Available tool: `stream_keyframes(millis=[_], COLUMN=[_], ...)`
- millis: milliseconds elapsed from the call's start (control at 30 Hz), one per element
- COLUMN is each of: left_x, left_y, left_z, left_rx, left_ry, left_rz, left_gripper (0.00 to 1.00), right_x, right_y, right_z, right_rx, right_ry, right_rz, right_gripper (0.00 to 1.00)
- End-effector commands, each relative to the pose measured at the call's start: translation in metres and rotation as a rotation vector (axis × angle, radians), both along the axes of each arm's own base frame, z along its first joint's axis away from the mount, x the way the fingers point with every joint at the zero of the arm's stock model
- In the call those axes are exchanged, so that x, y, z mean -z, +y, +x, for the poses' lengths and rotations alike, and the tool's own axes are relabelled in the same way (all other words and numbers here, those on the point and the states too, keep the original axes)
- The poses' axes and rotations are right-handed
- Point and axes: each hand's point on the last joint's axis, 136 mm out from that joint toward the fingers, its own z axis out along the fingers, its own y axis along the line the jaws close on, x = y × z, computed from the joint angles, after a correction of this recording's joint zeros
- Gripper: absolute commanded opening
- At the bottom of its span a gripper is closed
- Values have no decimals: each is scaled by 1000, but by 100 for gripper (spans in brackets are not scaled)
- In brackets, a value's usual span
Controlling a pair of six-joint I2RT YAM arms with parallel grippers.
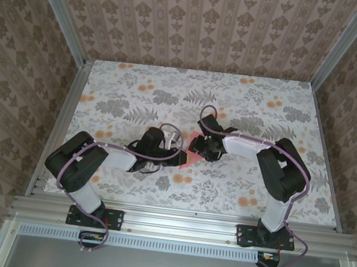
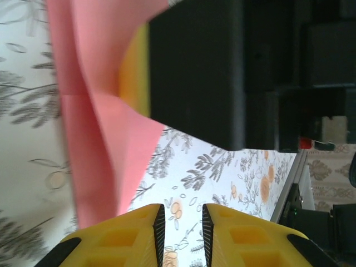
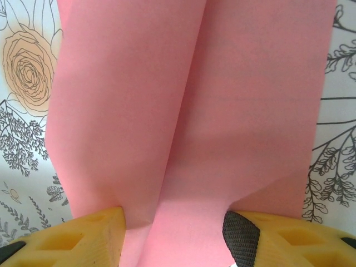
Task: Fold a paper plane with a square sheet of paper (pick it up from the middle)
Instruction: Fourth fold the wing at the center of the table.
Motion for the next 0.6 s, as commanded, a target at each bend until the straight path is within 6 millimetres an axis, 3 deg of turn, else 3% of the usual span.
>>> stream_keyframes(millis=[0, 567], left_x=[3, 26], left_y=[-6, -4], left_z=[5, 14], left_rx=[17, -18], left_ry=[-30, -8], left_rz=[34, 114], left_gripper=[27, 24], right_x=[80, 85], right_y=[-74, -76], right_z=[-67, -73], right_rx=[86, 96], right_ry=[278, 298], right_rz=[-309, -308], right_gripper=[58, 59])
